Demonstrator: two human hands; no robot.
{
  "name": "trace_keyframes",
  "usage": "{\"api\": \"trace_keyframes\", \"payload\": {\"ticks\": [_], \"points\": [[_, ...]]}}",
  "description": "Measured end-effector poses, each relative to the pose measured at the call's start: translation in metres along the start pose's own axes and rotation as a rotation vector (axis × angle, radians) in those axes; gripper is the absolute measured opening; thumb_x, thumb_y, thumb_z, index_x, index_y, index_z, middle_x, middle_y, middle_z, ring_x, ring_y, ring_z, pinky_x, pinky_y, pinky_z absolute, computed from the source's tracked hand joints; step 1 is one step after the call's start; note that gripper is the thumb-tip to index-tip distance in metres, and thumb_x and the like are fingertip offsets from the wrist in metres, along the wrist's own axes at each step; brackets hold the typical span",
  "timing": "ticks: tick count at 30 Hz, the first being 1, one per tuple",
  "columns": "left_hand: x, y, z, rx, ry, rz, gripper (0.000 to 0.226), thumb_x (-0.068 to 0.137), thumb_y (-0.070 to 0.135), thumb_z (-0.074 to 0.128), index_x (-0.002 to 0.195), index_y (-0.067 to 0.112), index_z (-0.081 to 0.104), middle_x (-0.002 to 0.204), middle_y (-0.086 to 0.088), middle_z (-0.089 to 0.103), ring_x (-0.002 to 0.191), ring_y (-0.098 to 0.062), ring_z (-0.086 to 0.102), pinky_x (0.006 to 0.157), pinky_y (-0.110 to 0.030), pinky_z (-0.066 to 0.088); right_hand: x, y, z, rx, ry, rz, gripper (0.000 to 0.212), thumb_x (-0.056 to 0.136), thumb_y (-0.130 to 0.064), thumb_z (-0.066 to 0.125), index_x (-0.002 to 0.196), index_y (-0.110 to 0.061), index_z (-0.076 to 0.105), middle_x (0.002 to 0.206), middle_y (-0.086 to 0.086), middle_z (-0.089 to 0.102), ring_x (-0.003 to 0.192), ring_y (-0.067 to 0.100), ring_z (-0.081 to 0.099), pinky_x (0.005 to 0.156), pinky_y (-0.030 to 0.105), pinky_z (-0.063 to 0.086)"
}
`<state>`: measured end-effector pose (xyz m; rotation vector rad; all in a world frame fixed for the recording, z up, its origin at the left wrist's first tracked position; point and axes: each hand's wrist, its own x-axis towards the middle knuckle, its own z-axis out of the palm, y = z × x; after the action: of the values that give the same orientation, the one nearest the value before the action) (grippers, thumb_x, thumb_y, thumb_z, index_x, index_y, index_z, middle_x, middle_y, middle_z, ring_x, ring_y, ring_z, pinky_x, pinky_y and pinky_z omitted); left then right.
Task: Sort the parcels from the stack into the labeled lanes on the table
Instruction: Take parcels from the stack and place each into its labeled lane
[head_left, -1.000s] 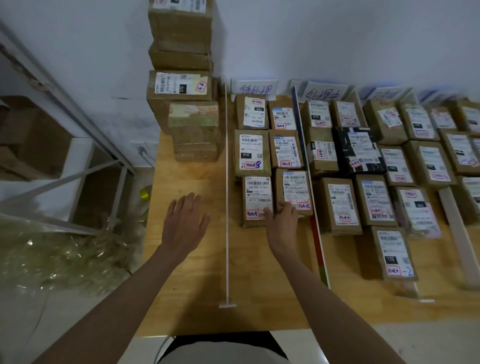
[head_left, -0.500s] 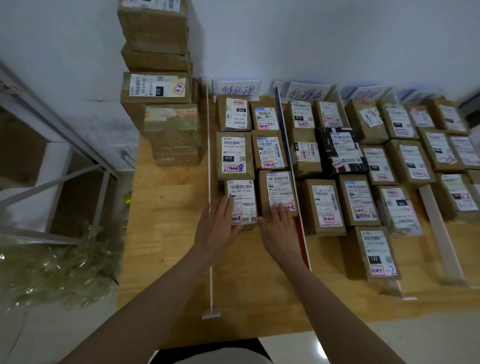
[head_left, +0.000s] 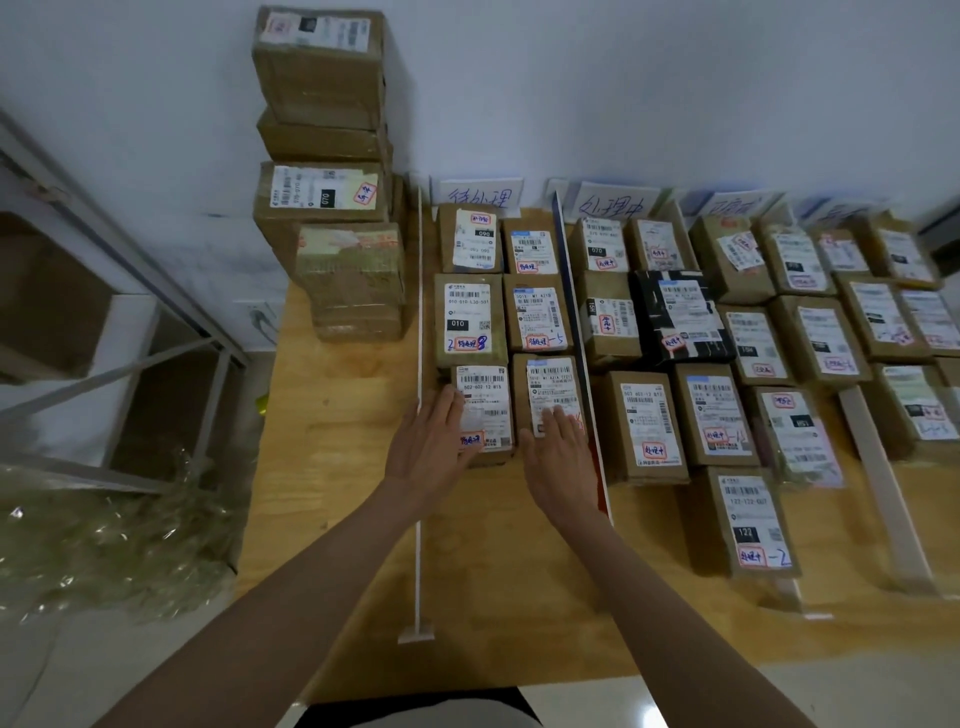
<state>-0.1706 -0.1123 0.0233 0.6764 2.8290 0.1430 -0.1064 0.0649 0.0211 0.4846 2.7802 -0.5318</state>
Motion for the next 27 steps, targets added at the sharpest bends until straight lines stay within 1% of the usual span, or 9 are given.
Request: {"api": "trace_keyframes", "payload": {"ticks": [3, 6, 9, 14, 16, 19, 22, 25, 27], "points": [[-0.002, -0.020, -0.021, 0.025, 0.061, -0.036, 0.071, 0.100, 0.055, 0.031, 0.153, 0.008, 0.023, 0.158, -0.010, 0.026, 0.144, -0.025, 0.026, 0.119, -0.041, 0.021, 0.017, -0.016, -0.017, 0.040, 0.089, -0.064, 0.052, 0.106, -0.041, 0.030, 0.149, -0.013, 0.035, 0.161, 0.008, 0.026, 0.152, 0.024, 0.016, 0.124, 0.040, 0.016], [-0.003, -0.057, -0.048, 0.086, 0.144, -0.066, 0.064, 0.100, 0.049, 0.033, 0.148, 0.007, 0.035, 0.150, -0.011, 0.039, 0.137, -0.027, 0.036, 0.116, -0.043, 0.026, 0.040, -0.049, -0.035, 0.079, 0.134, -0.144, 0.047, 0.105, -0.041, 0.032, 0.143, -0.015, 0.041, 0.150, 0.006, 0.040, 0.144, 0.025, 0.032, 0.119, 0.043, 0.030], [0.001, -0.104, -0.073, 0.105, 0.216, -0.157, 0.060, 0.098, 0.050, 0.036, 0.143, 0.010, 0.041, 0.144, -0.008, 0.045, 0.132, -0.026, 0.041, 0.114, -0.043, 0.030, 0.063, -0.090, -0.050, 0.189, 0.161, -0.182, 0.047, 0.104, -0.040, 0.038, 0.144, -0.015, 0.041, 0.147, 0.005, 0.045, 0.138, 0.022, 0.039, 0.114, 0.043, 0.037], [0.031, -0.173, -0.108, 0.012, 0.293, -0.311, 0.060, 0.098, 0.050, 0.039, 0.142, 0.010, 0.040, 0.144, -0.011, 0.045, 0.133, -0.029, 0.042, 0.113, -0.046, 0.031, 0.112, -0.159, -0.072, 0.269, 0.102, -0.242, 0.047, 0.104, -0.036, 0.037, 0.142, -0.009, 0.042, 0.140, 0.012, 0.050, 0.130, 0.030, 0.047, 0.105, 0.044, 0.043], [0.049, -0.189, -0.119, -0.031, 0.304, -0.341, 0.058, 0.098, 0.049, 0.041, 0.140, 0.009, 0.042, 0.141, -0.011, 0.047, 0.130, -0.029, 0.044, 0.110, -0.044, 0.034, 0.132, -0.181, -0.078, 0.380, 0.060, -0.195, 0.048, 0.104, -0.037, 0.040, 0.141, -0.006, 0.041, 0.138, 0.016, 0.051, 0.128, 0.032, 0.049, 0.102, 0.044, 0.042], [0.076, -0.200, -0.129, -0.097, 0.278, -0.370, 0.054, 0.099, 0.048, 0.041, 0.137, 0.011, 0.043, 0.135, -0.011, 0.050, 0.125, -0.028, 0.048, 0.105, -0.044, 0.038, 0.165, -0.206, -0.080, 0.443, -0.019, -0.113, 0.051, 0.105, -0.038, 0.040, 0.141, -0.003, 0.041, 0.137, 0.019, 0.053, 0.124, 0.033, 0.053, 0.101, 0.043, 0.046], [0.097, -0.203, -0.130, -0.205, 0.191, -0.381, 0.048, 0.100, 0.045, 0.038, 0.132, 0.009, 0.045, 0.128, -0.014, 0.051, 0.116, -0.031, 0.050, 0.097, -0.047, 0.045, 0.192, -0.219, -0.076, 0.439, -0.094, -0.065, 0.052, 0.105, -0.041, 0.037, 0.133, 0.001, 0.049, 0.127, 0.020, 0.059, 0.114, 0.034, 0.059, 0.095, 0.045, 0.051], [0.109, -0.199, -0.125, -0.327, 0.106, -0.412, 0.046, 0.102, 0.041, 0.036, 0.136, 0.010, 0.039, 0.131, -0.016, 0.049, 0.120, -0.034, 0.047, 0.101, -0.049, 0.040, 0.204, -0.228, -0.066, 0.495, -0.137, -0.034, 0.052, 0.106, -0.041, 0.035, 0.123, 0.002, 0.057, 0.118, 0.019, 0.064, 0.103, 0.030, 0.063, 0.085, 0.039, 0.055], [0.111, -0.196, -0.122, -0.391, 0.083, -0.427, 0.049, 0.102, 0.039, 0.038, 0.142, 0.010, 0.034, 0.135, -0.016, 0.047, 0.124, -0.035, 0.044, 0.103, -0.050, 0.034, 0.204, -0.232, -0.060, 0.514, -0.170, -0.024, 0.052, 0.107, -0.039, 0.033, 0.120, 0.005, 0.060, 0.114, 0.021, 0.066, 0.100, 0.032, 0.064, 0.082, 0.039, 0.054]]}}
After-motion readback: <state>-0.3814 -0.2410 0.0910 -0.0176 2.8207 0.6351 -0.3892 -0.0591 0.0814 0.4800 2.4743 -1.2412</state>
